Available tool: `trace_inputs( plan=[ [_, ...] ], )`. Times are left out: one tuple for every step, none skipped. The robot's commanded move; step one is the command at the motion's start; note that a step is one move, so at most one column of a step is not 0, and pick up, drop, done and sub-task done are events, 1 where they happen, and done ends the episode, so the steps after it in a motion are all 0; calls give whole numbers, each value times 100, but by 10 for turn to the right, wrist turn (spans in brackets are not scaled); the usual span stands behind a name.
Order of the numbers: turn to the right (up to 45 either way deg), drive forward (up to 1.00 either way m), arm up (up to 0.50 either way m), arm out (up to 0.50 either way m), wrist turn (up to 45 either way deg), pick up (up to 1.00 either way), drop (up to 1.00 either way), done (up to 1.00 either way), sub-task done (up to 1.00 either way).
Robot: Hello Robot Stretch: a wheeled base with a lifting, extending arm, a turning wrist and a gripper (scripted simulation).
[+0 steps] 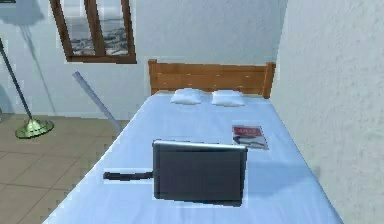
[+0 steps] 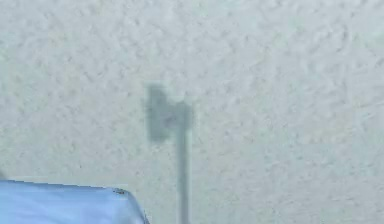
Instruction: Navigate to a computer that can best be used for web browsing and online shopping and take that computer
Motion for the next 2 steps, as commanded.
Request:
trace_inputs(
  plan=[
    [-450,0,0,0,0,0,0,0,0],
    [-360,0,0,0,0,0,0,0,0]
  ],
)
